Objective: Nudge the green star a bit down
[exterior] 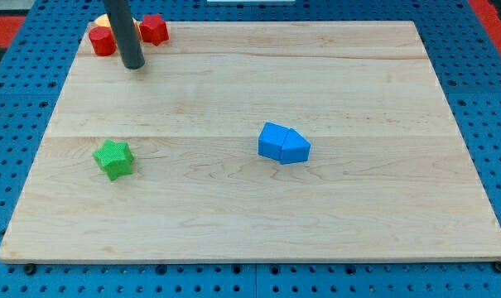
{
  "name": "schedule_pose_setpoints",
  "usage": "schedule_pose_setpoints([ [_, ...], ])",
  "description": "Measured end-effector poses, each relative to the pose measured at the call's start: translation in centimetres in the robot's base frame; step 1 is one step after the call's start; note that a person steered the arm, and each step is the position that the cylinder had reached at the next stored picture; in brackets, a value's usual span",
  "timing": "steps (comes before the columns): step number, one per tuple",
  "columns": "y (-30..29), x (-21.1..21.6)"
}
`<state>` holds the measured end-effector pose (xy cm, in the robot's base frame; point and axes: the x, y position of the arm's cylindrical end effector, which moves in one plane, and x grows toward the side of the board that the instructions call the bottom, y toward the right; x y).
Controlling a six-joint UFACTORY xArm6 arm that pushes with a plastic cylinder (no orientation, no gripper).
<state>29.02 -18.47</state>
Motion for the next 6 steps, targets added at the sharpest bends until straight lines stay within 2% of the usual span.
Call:
schedule_pose_setpoints([
  [1, -0.5, -2.4],
  [2, -0.2, -2.8],
  [3, 1.6, 0.0],
  [5, -1.9, 10.7],
  [6, -2.7, 17.4],
])
